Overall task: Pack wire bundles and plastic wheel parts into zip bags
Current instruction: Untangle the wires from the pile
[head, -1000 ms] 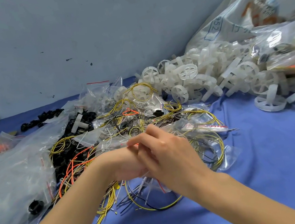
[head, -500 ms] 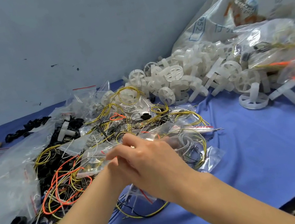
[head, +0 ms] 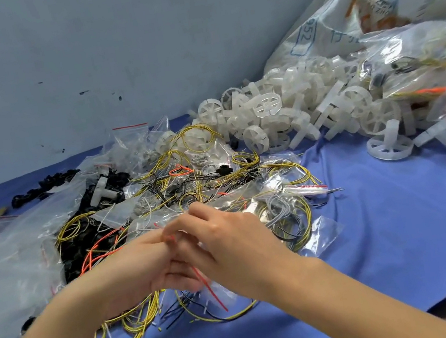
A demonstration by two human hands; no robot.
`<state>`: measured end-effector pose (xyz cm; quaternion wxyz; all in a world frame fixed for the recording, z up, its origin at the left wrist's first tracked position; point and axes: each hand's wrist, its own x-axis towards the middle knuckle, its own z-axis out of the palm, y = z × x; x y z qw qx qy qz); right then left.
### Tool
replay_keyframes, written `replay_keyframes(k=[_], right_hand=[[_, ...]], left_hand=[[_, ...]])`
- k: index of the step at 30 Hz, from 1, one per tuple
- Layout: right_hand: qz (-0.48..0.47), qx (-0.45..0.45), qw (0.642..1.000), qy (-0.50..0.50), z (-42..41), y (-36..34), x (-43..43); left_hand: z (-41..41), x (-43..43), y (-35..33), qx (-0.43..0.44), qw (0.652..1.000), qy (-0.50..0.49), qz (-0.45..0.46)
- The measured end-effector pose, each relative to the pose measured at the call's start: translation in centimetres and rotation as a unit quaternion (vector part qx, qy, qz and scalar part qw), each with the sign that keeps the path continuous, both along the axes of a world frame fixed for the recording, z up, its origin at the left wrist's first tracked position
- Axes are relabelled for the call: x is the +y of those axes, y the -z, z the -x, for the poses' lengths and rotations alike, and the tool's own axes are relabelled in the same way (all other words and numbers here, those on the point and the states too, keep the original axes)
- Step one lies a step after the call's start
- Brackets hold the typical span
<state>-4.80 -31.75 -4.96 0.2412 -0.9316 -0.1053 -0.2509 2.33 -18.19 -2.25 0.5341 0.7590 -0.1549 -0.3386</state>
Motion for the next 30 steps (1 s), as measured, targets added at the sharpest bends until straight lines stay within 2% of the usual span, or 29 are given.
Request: replay_keyframes(k=[3, 7, 11, 13, 19, 30], right_hand=[[-0.046, -0.029, 0.999, -0.002, 0.3, 0.3, -0.2], [-0.055, -0.06, 0.997, 0.008, -0.1, 1.4, -0.9], [-0.091, -0.009, 0.996, -0.016, -1.3, 2.6, 0.1], [-0.084, 0.019, 0.996, -0.021, -2.0, 3.4, 1.0], [0.052, 0.012, 0.999, -0.001, -3.2, 4.9, 2.8], [0.096, 0.007, 0.995, -0.009, -3.4, 6.0, 2.7]], left_hand=[[-1.9, 2.2, 0.1, -0.042, 0.999, -0.027, -0.012], [-4.6, 4.3, 0.9, -0.115, 0.971, -0.197, 0.074], [-4.2, 3.4, 1.7, -0.226, 0.95, -0.173, 0.13], [-3.6, 2.6, 2.0, -0.253, 0.945, -0.156, 0.135], [-3.4, 1.4, 3.5, -0.252, 0.953, -0.145, 0.085], [-4.3, 2.7, 4.3, -0.239, 0.958, -0.138, 0.082]])
